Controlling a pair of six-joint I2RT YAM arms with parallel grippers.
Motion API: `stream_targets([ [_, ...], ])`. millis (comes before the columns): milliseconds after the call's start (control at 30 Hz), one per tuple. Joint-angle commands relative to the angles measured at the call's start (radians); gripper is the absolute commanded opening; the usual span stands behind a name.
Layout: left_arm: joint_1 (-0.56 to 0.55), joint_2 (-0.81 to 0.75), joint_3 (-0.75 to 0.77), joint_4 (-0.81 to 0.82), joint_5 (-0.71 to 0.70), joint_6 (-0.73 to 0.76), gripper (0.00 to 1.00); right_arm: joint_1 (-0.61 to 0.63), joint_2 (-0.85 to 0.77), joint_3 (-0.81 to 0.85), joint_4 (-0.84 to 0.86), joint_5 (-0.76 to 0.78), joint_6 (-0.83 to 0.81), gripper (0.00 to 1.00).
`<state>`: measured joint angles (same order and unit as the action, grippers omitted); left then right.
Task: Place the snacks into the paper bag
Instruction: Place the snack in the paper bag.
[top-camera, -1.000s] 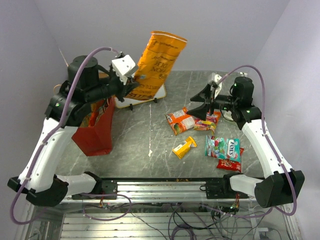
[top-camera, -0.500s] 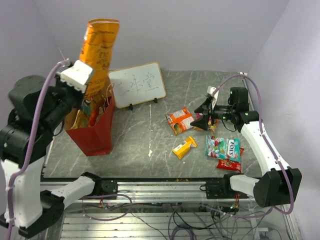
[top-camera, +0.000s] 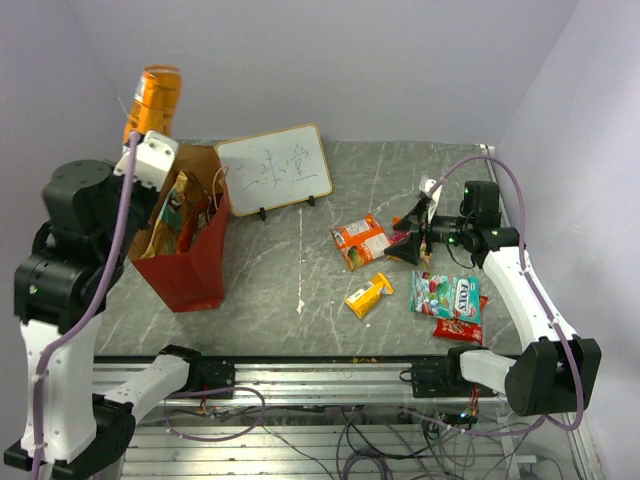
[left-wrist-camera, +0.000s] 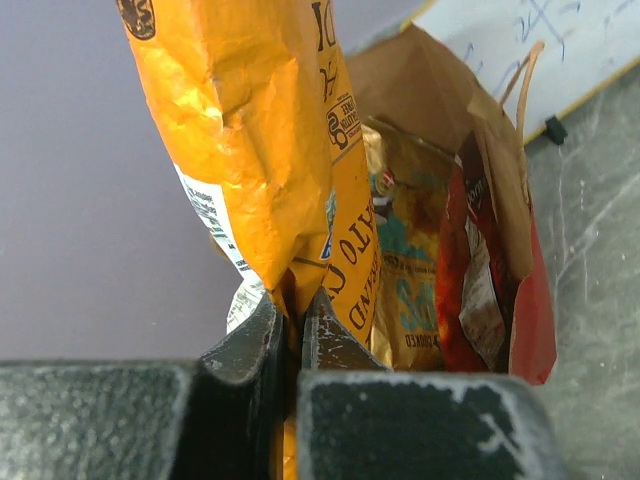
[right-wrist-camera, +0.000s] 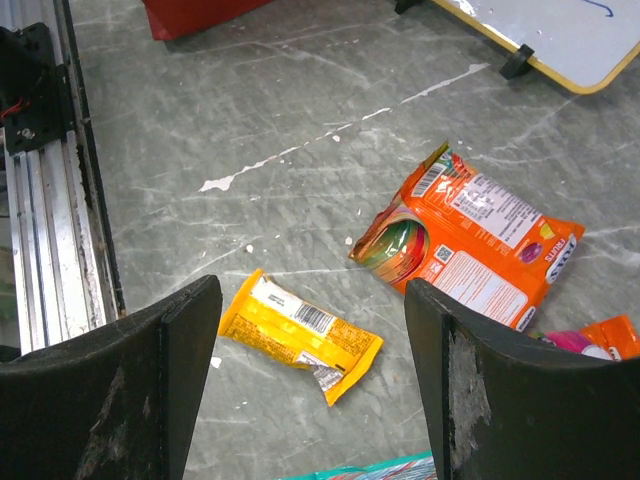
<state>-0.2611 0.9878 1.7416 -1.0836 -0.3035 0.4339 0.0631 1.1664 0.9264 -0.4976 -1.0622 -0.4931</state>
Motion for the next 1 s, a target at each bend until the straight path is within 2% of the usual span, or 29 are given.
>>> stream_targets([
  [0,0.011,0.031,-0.023,0.0,-0.026,0.013,0.07,-0.012,-0.047,-0.026,0.024,-0.024,-0.012,0.74],
  [333,0.023,0.077,-0.086,-0.053,-0.012,0.012,0.07,-0.026,-0.086,-0.049,0.045,-0.036,0.003,0.74],
  [533,0.068,0.07,-0.122,-0.088,0.07,-0.004,0.07,-0.027,-0.083,-0.052,0.046,-0.035,-0.002,0.74],
  [967,0.07,0.071,-0.18,-0.13,0.055,0.028,0.07,-0.028,-0.081,-0.063,0.058,-0.032,0.002,0.74],
])
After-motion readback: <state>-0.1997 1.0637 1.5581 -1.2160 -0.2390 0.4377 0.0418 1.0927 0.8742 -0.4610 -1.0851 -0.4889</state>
